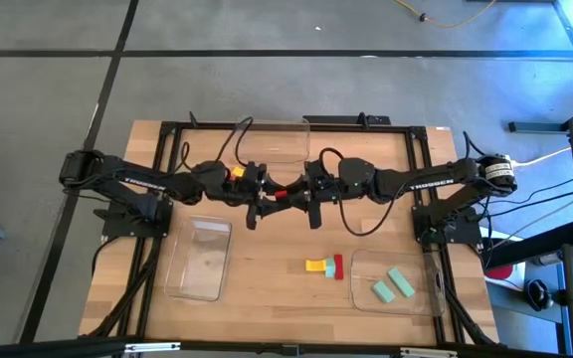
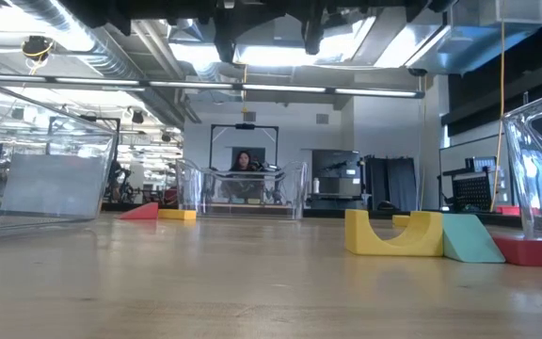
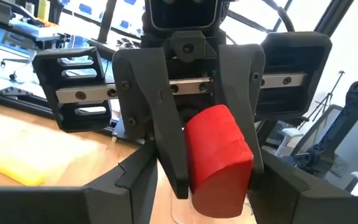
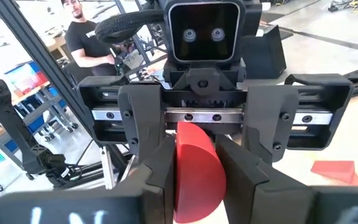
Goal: Sort & place blocks by color
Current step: Put the top right red block on the top transparent bin
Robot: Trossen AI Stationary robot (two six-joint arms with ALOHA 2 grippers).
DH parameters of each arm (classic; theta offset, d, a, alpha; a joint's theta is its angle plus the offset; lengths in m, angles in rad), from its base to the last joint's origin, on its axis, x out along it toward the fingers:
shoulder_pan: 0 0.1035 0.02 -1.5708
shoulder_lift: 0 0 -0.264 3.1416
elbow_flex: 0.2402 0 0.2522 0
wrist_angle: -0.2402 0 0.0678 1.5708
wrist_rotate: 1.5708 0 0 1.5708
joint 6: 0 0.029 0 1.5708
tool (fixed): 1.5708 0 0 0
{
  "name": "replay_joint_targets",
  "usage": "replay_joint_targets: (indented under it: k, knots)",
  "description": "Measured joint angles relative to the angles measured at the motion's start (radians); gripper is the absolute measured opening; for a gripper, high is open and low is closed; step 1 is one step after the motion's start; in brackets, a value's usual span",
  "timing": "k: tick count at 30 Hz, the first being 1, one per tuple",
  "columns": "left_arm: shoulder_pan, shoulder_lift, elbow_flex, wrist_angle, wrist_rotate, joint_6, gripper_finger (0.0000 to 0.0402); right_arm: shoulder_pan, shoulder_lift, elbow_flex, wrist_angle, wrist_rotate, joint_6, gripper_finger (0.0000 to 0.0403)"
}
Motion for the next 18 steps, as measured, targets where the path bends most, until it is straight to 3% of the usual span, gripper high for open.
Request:
replay_joint_targets:
  k: [8, 14, 18]
  knots:
    - [0.01, -0.05, 0.0, 0.021, -0.063, -0.007, 0.0192, -0.021, -0.002, 0.0, 0.117, 0.021, 0.025, 0.0086]
    - [0.028, -0.061, -0.004, -0.002, 0.022, -0.041, 0.0192, -0.02, -0.008, 0.002, 0.179, 0.007, 0.053, 0.0087]
    - [0.031, -0.061, -0.004, 0.03, 0.02, -0.114, 0.0192, -0.02, -0.008, 0.003, 0.13, 0.009, 0.065, 0.0087]
